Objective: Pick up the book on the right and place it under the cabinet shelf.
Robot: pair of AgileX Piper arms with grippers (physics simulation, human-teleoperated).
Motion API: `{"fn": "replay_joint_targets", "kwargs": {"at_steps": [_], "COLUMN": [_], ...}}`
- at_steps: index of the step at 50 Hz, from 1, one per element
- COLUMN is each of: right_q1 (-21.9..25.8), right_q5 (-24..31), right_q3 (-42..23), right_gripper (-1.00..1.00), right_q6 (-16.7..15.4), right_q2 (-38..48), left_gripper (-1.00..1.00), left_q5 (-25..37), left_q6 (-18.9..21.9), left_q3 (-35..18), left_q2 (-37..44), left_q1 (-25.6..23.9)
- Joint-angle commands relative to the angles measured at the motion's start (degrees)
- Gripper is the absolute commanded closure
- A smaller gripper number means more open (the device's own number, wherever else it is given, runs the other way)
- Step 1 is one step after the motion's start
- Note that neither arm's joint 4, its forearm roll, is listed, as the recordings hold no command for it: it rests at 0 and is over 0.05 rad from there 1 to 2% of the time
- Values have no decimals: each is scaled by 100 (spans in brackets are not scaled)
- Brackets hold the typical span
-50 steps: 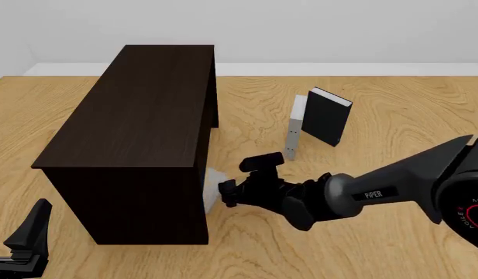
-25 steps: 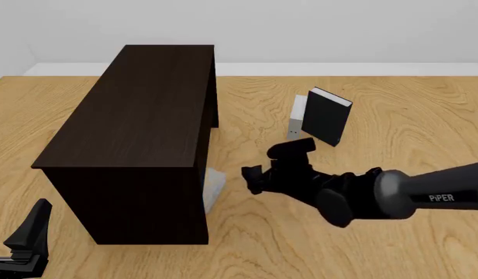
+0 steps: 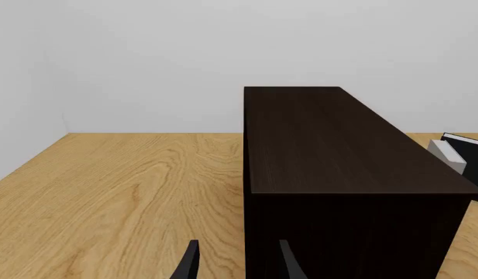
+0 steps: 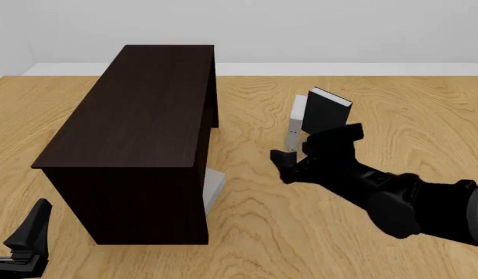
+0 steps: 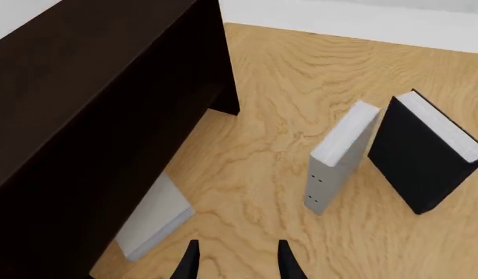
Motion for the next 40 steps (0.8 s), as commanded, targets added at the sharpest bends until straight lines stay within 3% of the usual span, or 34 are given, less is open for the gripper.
{"fn": "replay_joint_targets", "kwargs": {"at_steps": [1,26,40], "right_q1": [-214,-631,-723], "right_q5": [279,1266,1736], "right_q3": [226,590,758], "right_gripper": [-100,-100,-100], "right_q6": [-215,-626,-619], "right_q2": [-751,-2862,-3745], "left_gripper": [-100,-100,-100], "left_q5": [0,0,0], "left_q6": [0,0,0], "left_q3": [0,0,0], "left_q2": [0,0,0], "left_q1": [0,0,0]}}
